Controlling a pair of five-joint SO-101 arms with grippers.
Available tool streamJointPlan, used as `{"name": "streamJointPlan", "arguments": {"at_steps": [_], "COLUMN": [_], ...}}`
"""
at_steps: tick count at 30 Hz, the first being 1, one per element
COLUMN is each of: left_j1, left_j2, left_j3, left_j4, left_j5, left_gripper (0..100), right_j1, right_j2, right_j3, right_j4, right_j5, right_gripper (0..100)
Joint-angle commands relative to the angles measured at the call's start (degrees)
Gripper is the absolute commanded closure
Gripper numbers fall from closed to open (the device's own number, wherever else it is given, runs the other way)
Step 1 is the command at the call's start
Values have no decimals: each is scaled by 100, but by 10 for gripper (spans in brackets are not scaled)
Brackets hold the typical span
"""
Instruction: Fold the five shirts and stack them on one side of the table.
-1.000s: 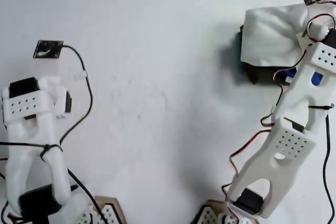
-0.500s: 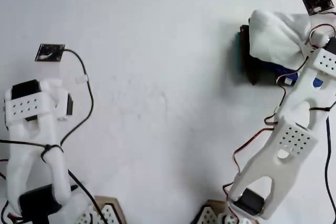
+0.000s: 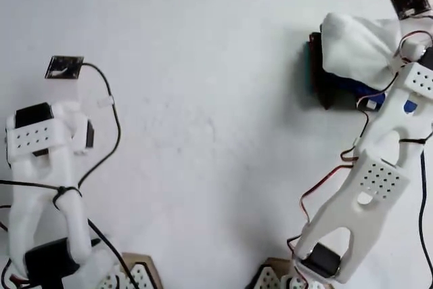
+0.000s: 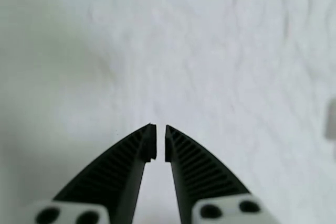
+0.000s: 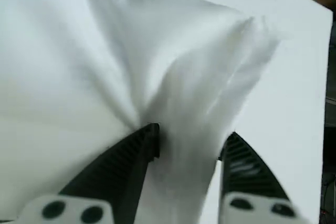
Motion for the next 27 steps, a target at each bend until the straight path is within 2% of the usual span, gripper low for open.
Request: {"name": "streamJointPlan", "arguments": {"at_steps": [1,6,11,14,15,19,27], "left_j1": [53,53,53,53,53,53,44], "left_j2": [-237,-237,-255,-255,-255,-255,-255], "left_j3": [-31,-31,-57,-66,-66,-66,-40], "left_j4": [-149,-149,-149,-149,-149,-149,-149], "left_j5": [35,35,35,35,35,35,35], "left_gripper": [940,940,940,940,940,940,940], "right_j1": [-127,-382,-514,-831,-954,-1341,-1455], "right_j2": [-848,-1068,-1103,-1059,-1024,-655,664], "right_j3": [-607,-1064,-1424,-1451,-1424,-1090,-1020], "right_j4": [303,505,673,1455,1684,2360,2536], "right_j5": [-9,-44,-1125,-1582,-1477,-1310,-1257], "right_gripper": [842,847,850,958,991,965,980]}}
